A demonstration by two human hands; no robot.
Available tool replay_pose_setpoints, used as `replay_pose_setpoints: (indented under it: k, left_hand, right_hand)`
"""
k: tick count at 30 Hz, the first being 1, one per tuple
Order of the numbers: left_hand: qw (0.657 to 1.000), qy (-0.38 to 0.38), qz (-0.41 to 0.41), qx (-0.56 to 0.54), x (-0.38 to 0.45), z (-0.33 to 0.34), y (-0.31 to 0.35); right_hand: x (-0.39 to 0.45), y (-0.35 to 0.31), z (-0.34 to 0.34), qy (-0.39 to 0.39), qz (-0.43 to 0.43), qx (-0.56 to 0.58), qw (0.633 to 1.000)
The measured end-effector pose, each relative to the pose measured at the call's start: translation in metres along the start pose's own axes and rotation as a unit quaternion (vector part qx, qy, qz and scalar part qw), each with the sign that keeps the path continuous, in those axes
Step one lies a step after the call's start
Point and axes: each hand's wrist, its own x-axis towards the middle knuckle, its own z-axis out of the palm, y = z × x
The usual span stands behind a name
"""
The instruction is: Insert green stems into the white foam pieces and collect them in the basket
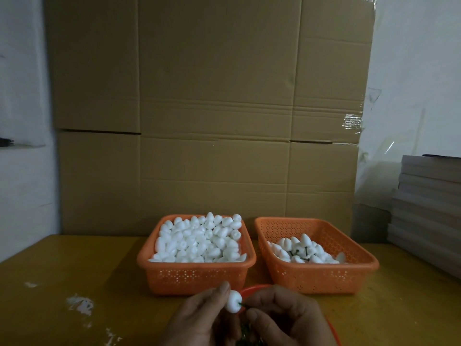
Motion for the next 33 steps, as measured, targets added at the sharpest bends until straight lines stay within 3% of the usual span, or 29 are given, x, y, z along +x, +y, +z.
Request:
replay_pose_setpoints:
  k: [10,16,25,33]
  left_hand:
    - [0.998,-0.058,0.01,0.018,0.005,-0.005,-0.004]
    - [0.993,-0.1,0.029,0.064,0.005,-0.006,-0.005]
    - [0.979,-0.077,0.107,0.155,0.002,-0.005,-0.002]
    - [0.972,-0.051,0.116,0.195,-0.004,0.0,-0.001]
  right_hand:
    - [-0.001,-0.001,0.003,0.047,0.045,-0.051,0.997]
    - [-0.002,0.002,0.002,0.063,-0.034,-0.104,0.992]
    - [0.0,0.004,0.001,0.058,-0.057,-0.137,0.987]
    - [-0.001,0.001,0.005,0.072,-0.045,-0.107,0.991]
